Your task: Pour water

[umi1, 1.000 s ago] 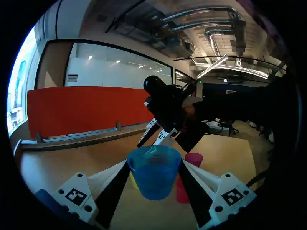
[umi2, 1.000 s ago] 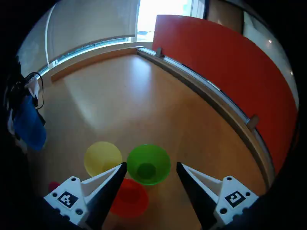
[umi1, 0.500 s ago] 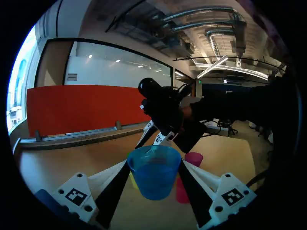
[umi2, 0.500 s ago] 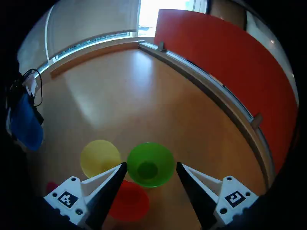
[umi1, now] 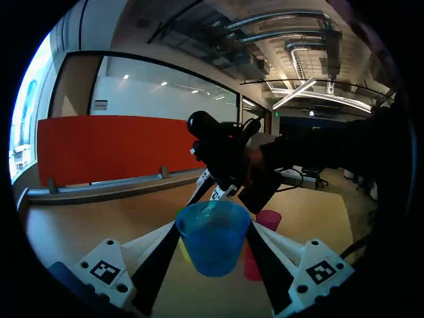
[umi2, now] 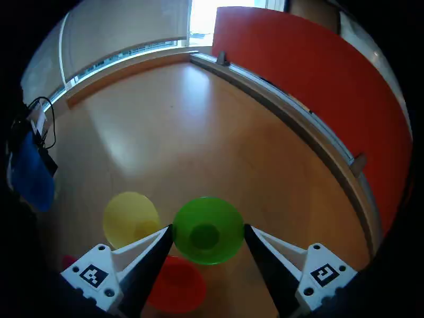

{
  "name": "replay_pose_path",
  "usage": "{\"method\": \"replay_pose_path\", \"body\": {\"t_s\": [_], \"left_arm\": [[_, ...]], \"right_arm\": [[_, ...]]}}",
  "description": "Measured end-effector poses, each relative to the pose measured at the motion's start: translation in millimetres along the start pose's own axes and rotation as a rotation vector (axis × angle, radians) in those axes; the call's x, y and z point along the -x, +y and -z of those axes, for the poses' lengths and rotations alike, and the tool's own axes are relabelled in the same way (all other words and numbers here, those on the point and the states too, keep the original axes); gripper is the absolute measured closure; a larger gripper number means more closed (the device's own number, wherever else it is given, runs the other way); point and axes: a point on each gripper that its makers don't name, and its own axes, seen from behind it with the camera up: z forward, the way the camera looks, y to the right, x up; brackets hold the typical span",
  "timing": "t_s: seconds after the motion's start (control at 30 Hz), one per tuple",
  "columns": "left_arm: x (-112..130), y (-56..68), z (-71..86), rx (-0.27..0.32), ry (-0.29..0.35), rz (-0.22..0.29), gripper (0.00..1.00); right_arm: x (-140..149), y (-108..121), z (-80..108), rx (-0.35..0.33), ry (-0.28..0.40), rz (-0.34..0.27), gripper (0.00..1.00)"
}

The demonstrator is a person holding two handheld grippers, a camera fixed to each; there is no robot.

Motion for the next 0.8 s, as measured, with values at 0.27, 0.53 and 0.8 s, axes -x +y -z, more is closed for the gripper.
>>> {"method": "replay_pose_path", "body": {"t_s": [0.27, 0.53, 0.8], "left_arm": [[1, -1.6, 0.2, -0.001, 0.000, 0.001, 0.15], [-3, -1.4, 2.7, -0.004, 0.007, 0.002, 0.15], [-7, -4.1, 5.0, -0.019, 0.012, 0.001, 0.15]], "right_arm": [[6, 1, -1.5, 0.004, -0.030, -0.032, 0.02], [3, -1, 1.0, -0.005, -0.028, -0.081, 0.05], [-12, -5, 17.9, 0.013, 0.028, -0.065, 0.06]]}}
